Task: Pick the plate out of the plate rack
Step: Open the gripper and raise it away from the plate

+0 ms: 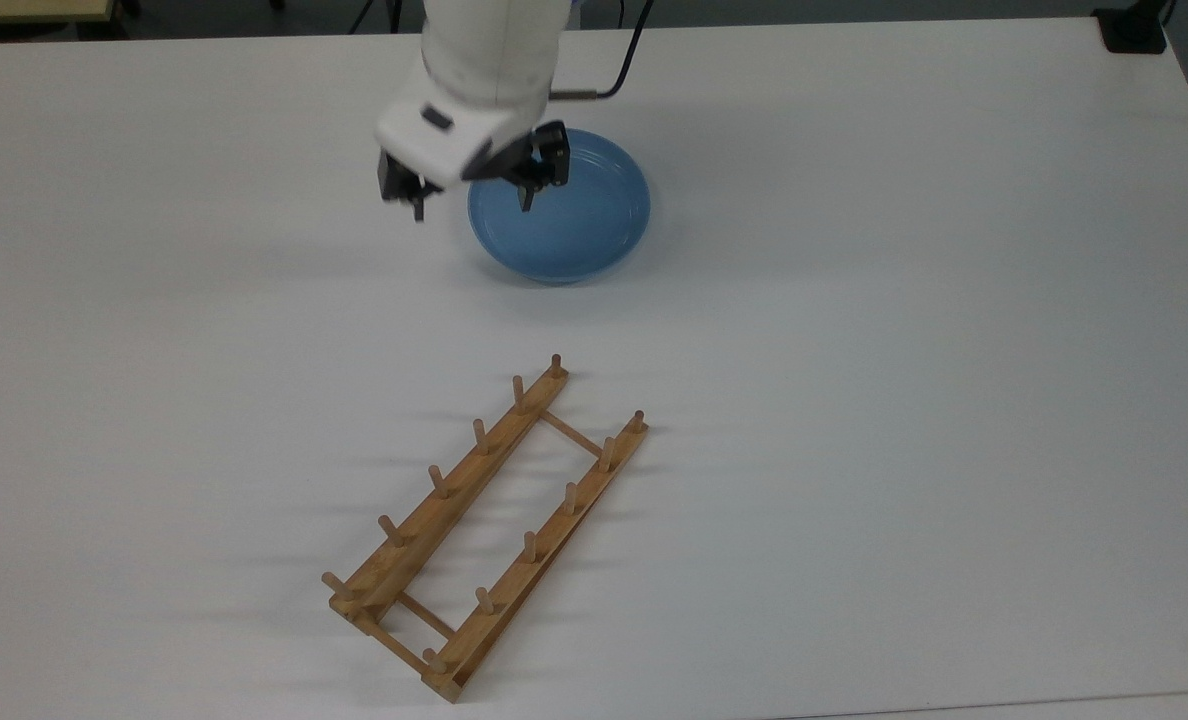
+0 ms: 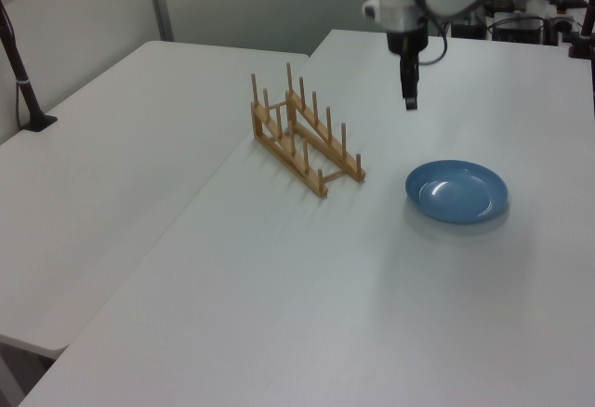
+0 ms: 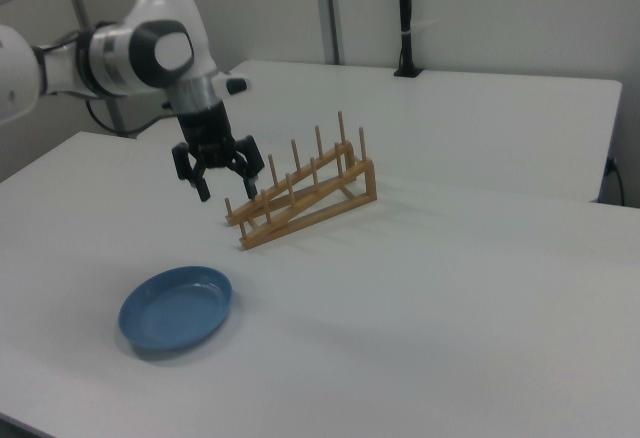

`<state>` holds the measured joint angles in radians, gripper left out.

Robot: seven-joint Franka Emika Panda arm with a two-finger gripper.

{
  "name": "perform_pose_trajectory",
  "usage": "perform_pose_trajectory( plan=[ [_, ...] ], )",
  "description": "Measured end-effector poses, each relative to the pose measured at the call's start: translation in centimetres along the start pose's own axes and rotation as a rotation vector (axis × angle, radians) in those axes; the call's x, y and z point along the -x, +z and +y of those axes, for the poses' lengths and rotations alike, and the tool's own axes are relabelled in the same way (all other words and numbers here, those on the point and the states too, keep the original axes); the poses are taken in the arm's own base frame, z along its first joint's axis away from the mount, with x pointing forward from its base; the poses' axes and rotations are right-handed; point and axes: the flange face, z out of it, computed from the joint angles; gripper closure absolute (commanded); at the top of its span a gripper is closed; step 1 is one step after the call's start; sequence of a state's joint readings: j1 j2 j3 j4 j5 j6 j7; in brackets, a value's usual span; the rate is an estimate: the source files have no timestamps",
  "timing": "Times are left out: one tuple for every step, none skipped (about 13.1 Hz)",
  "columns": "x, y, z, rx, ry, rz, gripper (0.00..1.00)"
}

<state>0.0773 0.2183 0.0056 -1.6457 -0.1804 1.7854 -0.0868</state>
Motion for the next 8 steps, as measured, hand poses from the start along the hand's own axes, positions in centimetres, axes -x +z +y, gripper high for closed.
perform_pose_trajectory(
  plan=[
    [1.1, -2.1, 0.4, -0.005, 0.105, 0.019, 0.0],
    [2.0, -3.9, 0.6, -0.04, 0.188, 0.035, 0.0],
    [3.0, -5.5, 1.3, -0.087, 0.246, 0.056, 0.0],
    [3.7, -6.4, 2.0, -0.114, 0.271, 0.07, 0.0],
    [4.8, -7.6, 3.3, -0.142, 0.303, 0.084, 0.0],
    [5.6, -8.3, 4.2, -0.151, 0.322, 0.092, 0.0],
    [5.9, -8.6, 4.5, -0.152, 0.328, 0.097, 0.0],
    [6.1, -8.7, 4.7, -0.152, 0.332, 0.1, 0.0]
  ],
)
